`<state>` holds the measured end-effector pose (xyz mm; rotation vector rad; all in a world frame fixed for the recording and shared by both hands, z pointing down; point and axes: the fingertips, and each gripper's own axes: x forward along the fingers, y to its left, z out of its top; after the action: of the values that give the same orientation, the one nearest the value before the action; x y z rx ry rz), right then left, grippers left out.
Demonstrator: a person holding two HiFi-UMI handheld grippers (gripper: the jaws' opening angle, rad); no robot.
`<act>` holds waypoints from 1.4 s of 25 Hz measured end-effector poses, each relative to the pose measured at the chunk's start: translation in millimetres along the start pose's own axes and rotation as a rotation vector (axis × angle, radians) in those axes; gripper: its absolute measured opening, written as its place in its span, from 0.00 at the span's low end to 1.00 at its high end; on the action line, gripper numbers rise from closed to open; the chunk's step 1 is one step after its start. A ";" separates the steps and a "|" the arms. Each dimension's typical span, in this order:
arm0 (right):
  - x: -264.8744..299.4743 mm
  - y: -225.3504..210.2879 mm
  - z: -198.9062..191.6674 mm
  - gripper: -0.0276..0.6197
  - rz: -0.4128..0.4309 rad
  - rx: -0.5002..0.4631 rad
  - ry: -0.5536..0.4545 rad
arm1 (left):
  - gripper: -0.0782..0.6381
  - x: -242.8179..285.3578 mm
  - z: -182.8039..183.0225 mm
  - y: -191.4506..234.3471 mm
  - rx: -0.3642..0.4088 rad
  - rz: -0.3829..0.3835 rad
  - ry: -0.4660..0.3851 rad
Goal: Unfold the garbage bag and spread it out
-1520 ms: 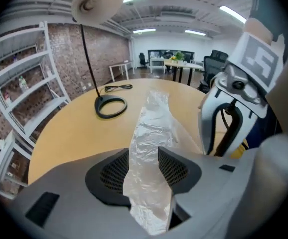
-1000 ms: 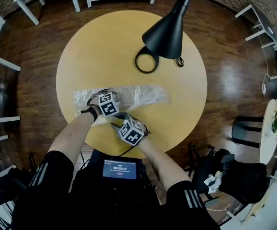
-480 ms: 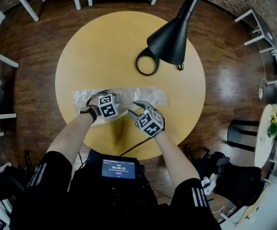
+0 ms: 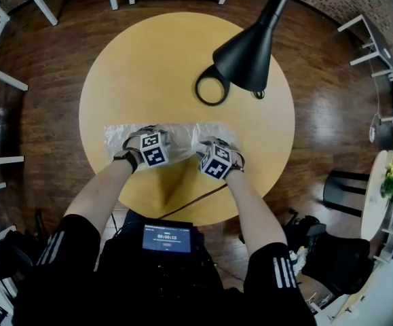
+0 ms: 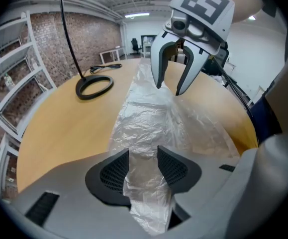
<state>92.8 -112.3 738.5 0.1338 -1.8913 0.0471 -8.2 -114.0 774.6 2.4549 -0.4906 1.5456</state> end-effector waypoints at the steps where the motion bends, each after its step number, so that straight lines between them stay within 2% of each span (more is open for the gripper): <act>1: 2.3 4.2 -2.9 0.26 0.003 -0.015 0.014 | 0.37 -0.2 -0.7 -0.3 0.000 0.001 0.001; 4: 3.1 11.4 -5.8 0.10 -0.016 -0.052 0.026 | 0.37 -0.7 -1.7 0.6 0.002 0.005 0.002; 6: -1.2 15.0 -4.3 0.07 -0.026 -0.044 0.010 | 0.37 -0.4 -2.7 1.2 0.003 0.008 0.007; 14: -23.4 48.9 -9.1 0.07 -0.021 0.023 -0.048 | 0.37 -0.9 -5.0 4.5 0.003 0.025 0.021; 24: -3.5 105.9 -32.9 0.07 0.044 0.117 -0.041 | 0.37 -2.8 -8.2 7.2 0.009 0.043 0.028; 32: 13.8 114.0 -42.1 0.09 0.096 0.157 -0.002 | 0.37 -3.5 -8.1 4.5 0.010 0.034 0.028; 35: 10.9 110.9 -42.2 0.16 0.091 0.170 -0.018 | 0.37 -3.0 -7.8 5.9 0.013 0.040 0.029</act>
<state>116.2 1.2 766.1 0.1642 -1.9097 0.2698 -18.2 -116.3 775.3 2.4433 -0.5291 1.6023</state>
